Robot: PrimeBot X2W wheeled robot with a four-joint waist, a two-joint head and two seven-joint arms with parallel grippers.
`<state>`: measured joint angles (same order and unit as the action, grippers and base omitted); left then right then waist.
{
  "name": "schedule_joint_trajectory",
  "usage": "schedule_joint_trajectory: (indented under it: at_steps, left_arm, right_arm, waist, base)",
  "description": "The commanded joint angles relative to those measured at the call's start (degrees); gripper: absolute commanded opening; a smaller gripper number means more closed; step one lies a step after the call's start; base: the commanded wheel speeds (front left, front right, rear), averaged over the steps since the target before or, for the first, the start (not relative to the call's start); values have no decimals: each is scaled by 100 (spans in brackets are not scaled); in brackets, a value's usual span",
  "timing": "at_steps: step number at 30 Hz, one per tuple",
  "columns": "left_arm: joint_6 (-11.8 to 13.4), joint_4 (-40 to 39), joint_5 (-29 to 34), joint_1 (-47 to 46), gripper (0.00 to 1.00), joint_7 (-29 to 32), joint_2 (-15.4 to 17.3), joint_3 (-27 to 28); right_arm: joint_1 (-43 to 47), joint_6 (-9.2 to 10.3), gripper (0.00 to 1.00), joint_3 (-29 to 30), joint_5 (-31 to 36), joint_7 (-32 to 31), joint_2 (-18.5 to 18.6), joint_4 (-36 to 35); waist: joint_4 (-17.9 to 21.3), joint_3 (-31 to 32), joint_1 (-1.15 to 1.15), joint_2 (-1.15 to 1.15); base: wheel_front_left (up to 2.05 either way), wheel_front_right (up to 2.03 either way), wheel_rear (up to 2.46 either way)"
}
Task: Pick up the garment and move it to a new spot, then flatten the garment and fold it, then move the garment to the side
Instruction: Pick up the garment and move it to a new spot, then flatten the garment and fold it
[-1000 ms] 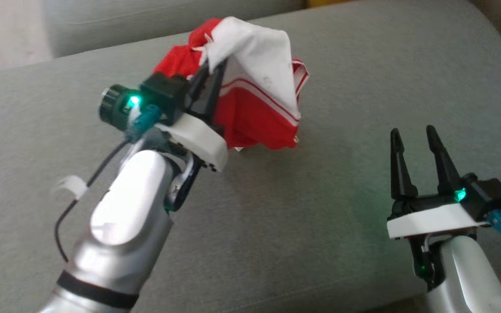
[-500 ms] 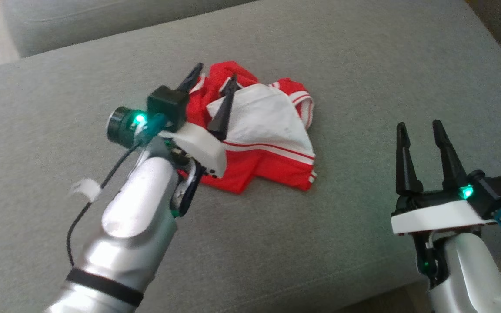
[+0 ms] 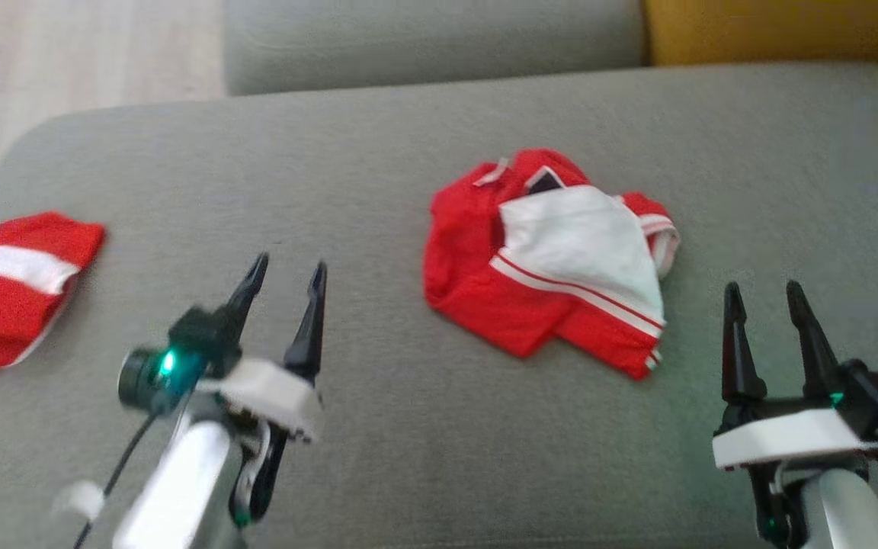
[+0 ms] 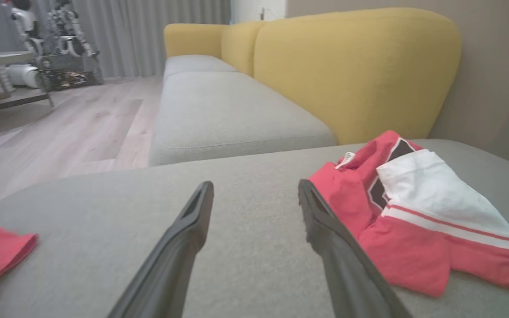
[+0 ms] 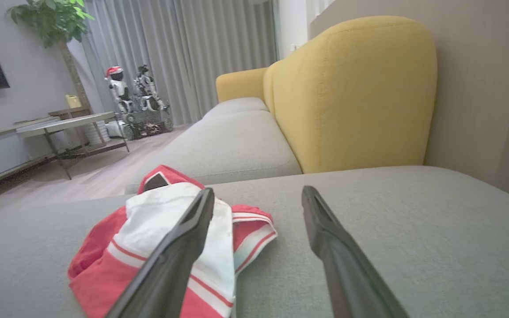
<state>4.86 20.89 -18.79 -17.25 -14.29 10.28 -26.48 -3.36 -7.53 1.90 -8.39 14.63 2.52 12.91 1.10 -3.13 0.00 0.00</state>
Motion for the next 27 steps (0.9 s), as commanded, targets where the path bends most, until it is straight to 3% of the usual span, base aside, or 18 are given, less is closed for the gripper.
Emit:
schedule_joint_trajectory:
  at_steps: [1,9,18,27]
  left_arm:
    - [55,-279,-8,-98,100,-67,76,304]
    - [225,-1071,134,977,100,-70,-255,720]
    - [-11,-1228,330,1044,100,-70,-505,953]
    - [-185,-1114,492,883,100,-71,-640,1036]
  right_arm:
    - [-124,4,100,-112,49,37,36,-163]
    - [31,4,100,25,155,-8,36,-61]
    - [-219,4,100,156,-23,-297,36,314]
    - [-689,4,100,30,-365,-634,36,1341]
  waist:
    - [-376,314,0,0]
    - [-772,398,0,0]
    - [-857,154,0,0]
    - [-935,-155,0,0]
  base:
    - [0,0,0]
    - [0,0,0]
    - [0,0,0]
    - [0,0,0]
